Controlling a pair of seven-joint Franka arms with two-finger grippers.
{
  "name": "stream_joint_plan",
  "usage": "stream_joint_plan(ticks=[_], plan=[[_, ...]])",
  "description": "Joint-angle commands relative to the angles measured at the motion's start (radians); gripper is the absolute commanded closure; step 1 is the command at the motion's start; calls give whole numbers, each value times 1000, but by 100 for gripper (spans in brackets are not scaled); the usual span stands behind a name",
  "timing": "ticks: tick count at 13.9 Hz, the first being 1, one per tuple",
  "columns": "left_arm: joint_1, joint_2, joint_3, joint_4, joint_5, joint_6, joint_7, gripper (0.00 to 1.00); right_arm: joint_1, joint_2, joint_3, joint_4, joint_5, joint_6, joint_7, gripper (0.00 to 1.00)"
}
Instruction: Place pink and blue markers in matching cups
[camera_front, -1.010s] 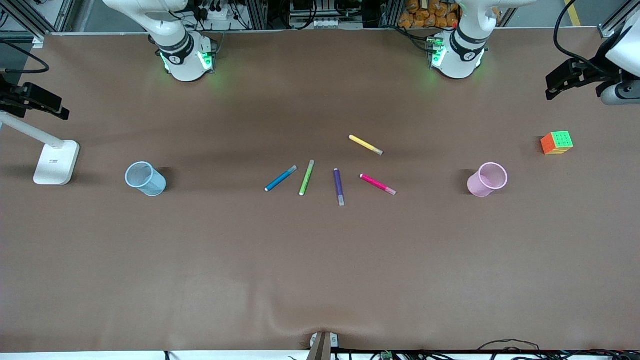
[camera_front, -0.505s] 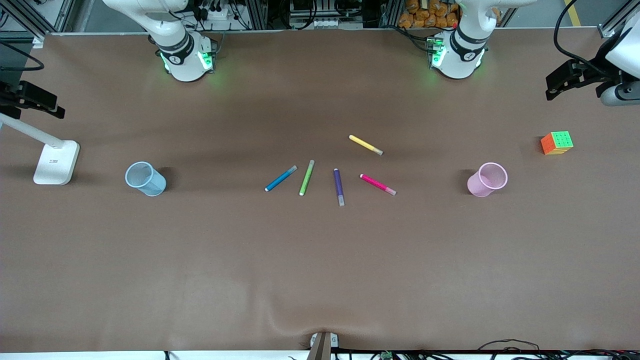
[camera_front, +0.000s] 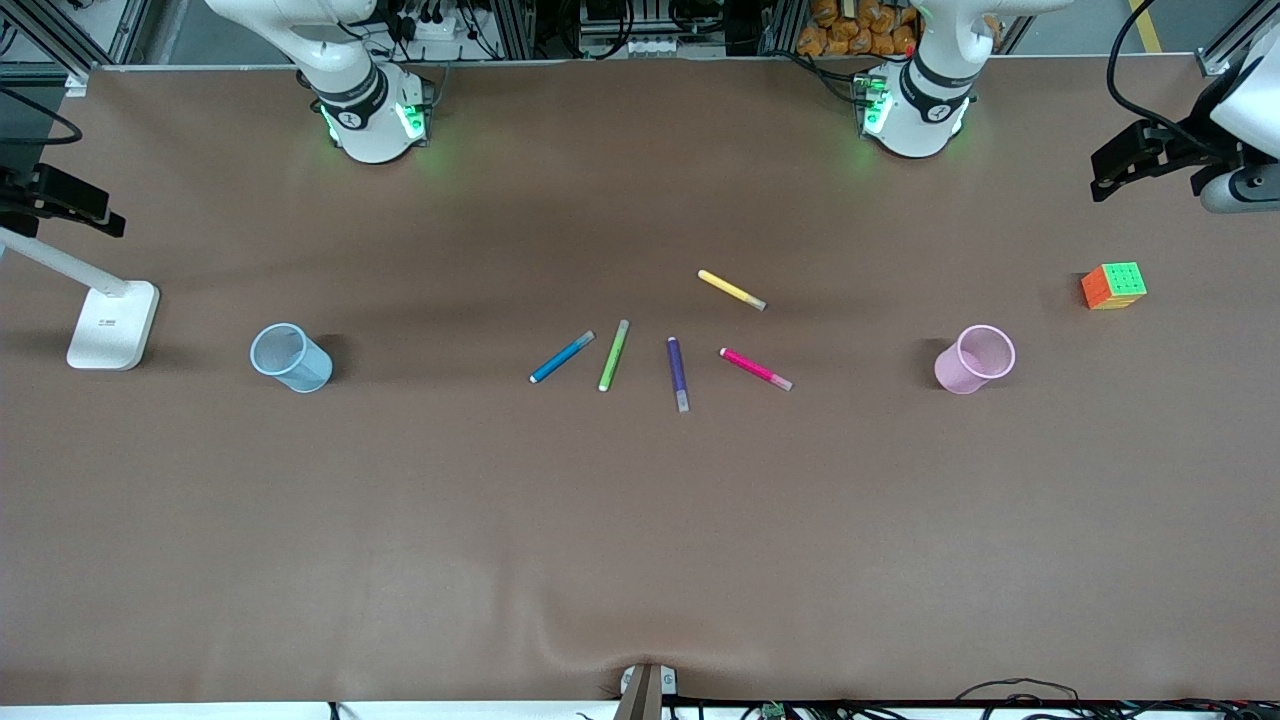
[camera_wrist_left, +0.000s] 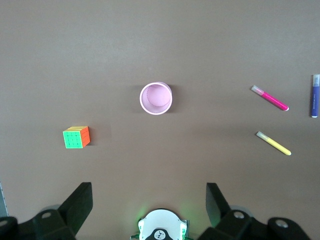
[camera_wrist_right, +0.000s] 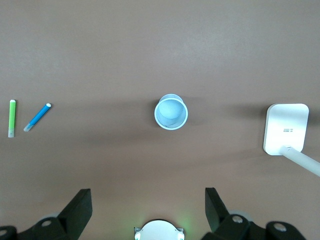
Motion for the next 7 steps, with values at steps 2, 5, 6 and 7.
stream_joint_plan(ticks=[2,5,6,7], plan=[[7,-15,-4,-20,-11,25,-6,0,14,-13,12,-1,11,-2,-12,0],[7,-14,-4,-23,-10,31,-6,0,10,1,4,1,11,-5,-12,0],[7,-12,-4,-23,-10,31,-6,0,13,1,4,1,11,-7,-12,0],[7,-11,-4,-25,-10,31,-6,0,13,3,4,1,11,-8,-12,0]])
